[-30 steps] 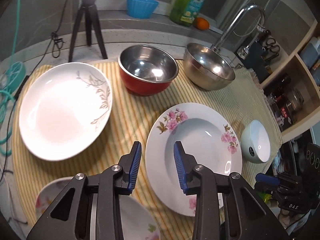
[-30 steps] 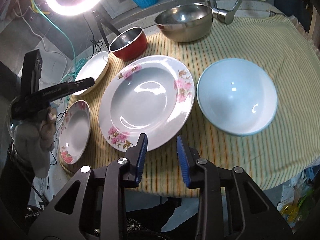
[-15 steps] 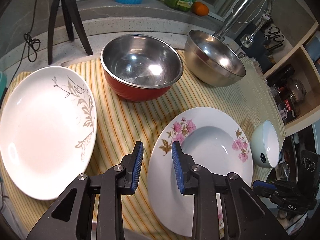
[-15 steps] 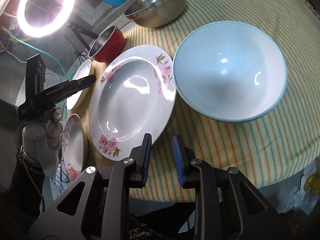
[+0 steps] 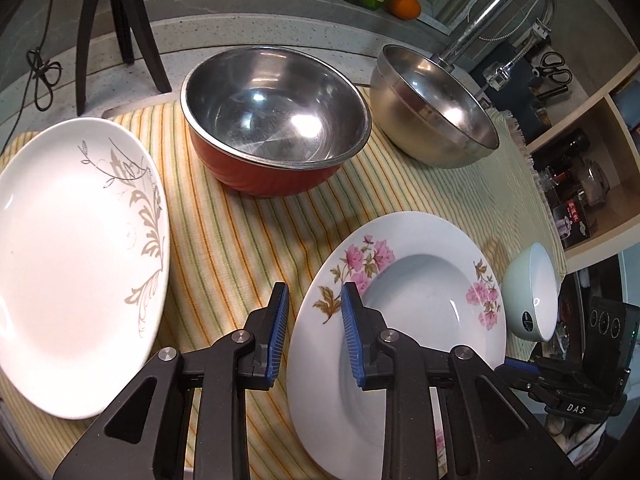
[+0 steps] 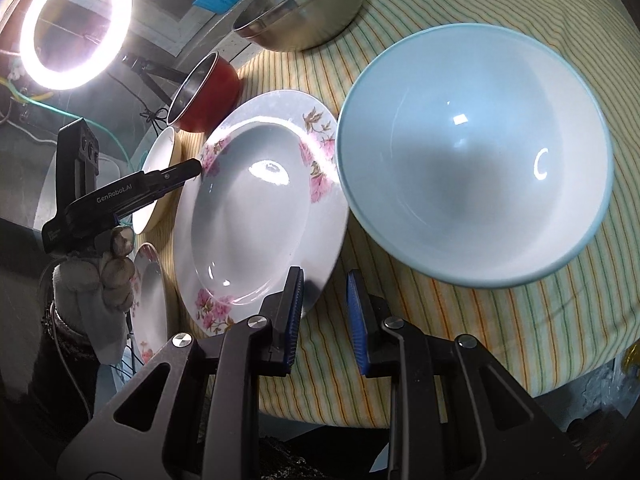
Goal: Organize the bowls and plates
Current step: 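Move the right tool to the pink-blossom plate rim while the left tool approaches the rose plate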
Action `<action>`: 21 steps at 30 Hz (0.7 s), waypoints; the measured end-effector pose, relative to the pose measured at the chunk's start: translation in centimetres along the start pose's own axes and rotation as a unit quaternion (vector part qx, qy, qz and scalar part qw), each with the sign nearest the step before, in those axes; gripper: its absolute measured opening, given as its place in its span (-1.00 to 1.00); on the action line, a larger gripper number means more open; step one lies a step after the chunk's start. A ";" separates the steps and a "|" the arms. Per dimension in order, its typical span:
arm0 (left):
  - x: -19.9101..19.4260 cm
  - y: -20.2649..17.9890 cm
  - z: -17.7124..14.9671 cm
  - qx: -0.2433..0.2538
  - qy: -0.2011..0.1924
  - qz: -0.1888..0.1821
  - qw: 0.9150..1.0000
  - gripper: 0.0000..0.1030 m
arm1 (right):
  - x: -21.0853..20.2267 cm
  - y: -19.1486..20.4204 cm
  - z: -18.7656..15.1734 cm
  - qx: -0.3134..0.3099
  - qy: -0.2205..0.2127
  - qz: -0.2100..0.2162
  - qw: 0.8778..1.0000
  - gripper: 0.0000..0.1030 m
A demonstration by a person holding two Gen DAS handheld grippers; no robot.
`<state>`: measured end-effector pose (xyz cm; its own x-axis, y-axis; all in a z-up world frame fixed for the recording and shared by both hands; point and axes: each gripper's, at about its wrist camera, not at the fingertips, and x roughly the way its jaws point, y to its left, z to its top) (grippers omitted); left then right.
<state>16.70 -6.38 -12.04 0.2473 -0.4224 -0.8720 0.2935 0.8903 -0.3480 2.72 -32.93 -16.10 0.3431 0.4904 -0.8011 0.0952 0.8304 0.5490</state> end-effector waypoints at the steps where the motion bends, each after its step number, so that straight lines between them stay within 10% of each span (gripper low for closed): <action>1: 0.0 0.0 0.0 0.000 0.001 -0.002 1.000 -0.52 | 0.0 0.1 0.1 -0.002 0.000 -0.001 1.000 -0.57; 21: -0.2 -0.7 -1.2 0.011 0.004 0.001 1.000 -0.54 | 0.1 1.0 -0.1 -0.038 0.008 -0.011 0.999 -0.67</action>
<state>15.37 -6.71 -11.98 0.2404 -0.4192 -0.8755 0.3136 0.8871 -0.3386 2.73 -32.05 -15.63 0.3274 0.4749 -0.8169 0.0321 0.8584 0.5119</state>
